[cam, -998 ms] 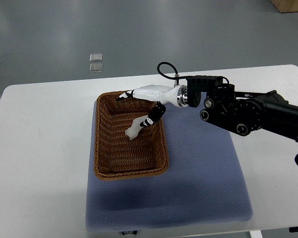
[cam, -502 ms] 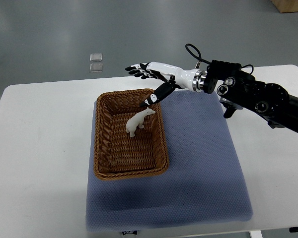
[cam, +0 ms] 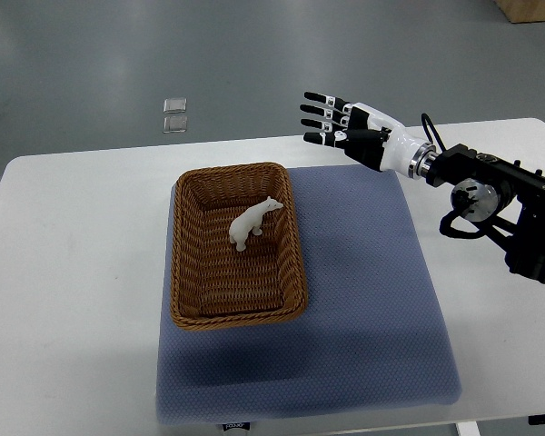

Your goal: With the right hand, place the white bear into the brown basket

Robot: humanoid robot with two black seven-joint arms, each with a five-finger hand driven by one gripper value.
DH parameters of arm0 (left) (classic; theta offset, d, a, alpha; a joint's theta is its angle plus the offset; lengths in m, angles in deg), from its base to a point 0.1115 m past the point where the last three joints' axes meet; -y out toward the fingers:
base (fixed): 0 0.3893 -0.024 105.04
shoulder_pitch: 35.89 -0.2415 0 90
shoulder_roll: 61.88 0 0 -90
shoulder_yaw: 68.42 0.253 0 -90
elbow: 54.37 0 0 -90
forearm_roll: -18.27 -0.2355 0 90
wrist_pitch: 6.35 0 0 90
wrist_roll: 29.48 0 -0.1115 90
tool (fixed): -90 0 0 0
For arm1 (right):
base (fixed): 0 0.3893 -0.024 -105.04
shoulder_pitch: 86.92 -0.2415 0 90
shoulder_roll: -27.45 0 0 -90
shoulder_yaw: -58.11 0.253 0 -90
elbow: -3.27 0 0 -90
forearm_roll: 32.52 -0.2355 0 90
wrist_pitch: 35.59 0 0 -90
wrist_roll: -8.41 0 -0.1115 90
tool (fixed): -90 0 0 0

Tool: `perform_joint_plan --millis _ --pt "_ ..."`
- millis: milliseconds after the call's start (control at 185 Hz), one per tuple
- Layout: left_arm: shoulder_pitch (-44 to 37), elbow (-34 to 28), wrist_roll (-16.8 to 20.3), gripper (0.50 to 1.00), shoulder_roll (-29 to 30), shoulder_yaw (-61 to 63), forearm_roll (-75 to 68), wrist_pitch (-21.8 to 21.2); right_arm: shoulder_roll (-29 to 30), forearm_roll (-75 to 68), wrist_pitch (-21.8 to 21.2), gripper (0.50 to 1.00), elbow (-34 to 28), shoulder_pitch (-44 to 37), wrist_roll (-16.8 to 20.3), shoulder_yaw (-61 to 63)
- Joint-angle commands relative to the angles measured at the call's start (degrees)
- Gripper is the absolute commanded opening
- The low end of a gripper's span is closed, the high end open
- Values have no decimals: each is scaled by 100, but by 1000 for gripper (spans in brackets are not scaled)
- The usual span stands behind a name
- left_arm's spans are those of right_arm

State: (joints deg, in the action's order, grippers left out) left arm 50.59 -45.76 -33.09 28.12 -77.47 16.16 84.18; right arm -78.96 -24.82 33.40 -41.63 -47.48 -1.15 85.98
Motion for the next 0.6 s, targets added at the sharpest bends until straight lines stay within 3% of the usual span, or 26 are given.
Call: perform_joint_plan --millis 0,183,593 --pt "0 0 0 1000 0 0 -1 0 32 -735 176 926 113 178 227 157" --pt "0 0 0 1000 0 0 -1 0 41 -1956 360 926 359 309 262 184" --pt "0 0 0 1000 0 0 -1 0 41 -1974 220 928 403 327 227 201"
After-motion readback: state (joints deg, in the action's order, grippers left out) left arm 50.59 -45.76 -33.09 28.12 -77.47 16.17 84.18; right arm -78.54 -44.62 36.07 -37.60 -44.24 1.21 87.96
